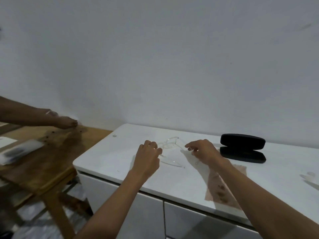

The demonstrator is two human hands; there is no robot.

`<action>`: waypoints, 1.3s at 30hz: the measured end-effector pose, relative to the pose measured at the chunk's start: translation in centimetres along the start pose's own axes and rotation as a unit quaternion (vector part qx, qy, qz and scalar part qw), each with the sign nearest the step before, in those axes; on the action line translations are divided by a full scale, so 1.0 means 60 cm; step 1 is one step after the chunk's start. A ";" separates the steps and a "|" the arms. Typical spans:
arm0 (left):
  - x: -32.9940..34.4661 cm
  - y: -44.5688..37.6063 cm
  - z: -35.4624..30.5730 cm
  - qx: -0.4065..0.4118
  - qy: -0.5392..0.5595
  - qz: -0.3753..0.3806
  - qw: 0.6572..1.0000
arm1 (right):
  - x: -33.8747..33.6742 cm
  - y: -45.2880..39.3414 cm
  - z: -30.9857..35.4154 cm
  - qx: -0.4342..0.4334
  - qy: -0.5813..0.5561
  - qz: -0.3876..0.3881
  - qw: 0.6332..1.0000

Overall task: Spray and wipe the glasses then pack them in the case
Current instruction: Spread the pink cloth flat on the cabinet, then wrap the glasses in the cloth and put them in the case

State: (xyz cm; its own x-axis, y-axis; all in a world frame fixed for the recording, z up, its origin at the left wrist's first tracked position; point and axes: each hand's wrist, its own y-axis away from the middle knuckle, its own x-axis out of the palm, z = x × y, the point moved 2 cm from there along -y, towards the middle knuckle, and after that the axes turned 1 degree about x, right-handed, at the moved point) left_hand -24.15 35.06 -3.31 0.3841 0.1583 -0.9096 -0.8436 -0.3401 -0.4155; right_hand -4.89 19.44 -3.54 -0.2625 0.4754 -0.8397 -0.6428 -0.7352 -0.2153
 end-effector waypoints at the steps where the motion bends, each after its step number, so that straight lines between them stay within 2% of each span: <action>1: 0.002 0.003 0.005 -0.007 0.009 -0.007 1.000 | 0.004 -0.002 0.000 -0.002 -0.014 -0.017 1.000; 8: -0.017 -0.008 0.016 -0.051 0.140 -0.154 0.977 | -0.018 -0.008 0.018 -0.036 -0.111 -0.114 0.987; 11: -0.027 -0.029 0.005 -0.094 0.237 -0.172 0.952 | -0.054 -0.005 0.017 -0.042 -0.148 -0.155 0.976; 16: -0.023 -0.068 -0.050 -0.149 0.412 -0.111 0.892 | -0.125 0.030 -0.017 -0.021 -0.145 -0.188 0.971; 18: -0.021 -0.080 -0.081 -0.164 0.438 -0.079 0.881 | -0.153 0.057 -0.041 -0.007 -0.130 -0.202 0.971; 24: -0.018 -0.081 -0.184 -0.110 0.382 -0.008 0.917 | -0.199 0.161 -0.113 0.048 -0.105 -0.225 0.968; 29: -0.016 -0.058 -0.225 -0.077 0.385 0.044 0.919 | -0.208 0.226 -0.136 0.060 -0.101 -0.237 0.964; 39: -0.007 -0.022 -0.232 -0.039 0.423 0.056 0.903 | -0.200 0.264 -0.139 0.065 -0.112 -0.226 0.965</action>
State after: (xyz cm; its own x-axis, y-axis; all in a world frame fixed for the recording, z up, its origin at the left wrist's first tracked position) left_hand -17.99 22.55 -2.41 0.4746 -0.6357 -0.6089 -0.8790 -0.3790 -0.2894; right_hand -5.91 -1.98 -1.04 -0.0744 0.8367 -0.5426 -0.8097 -0.3682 -0.4569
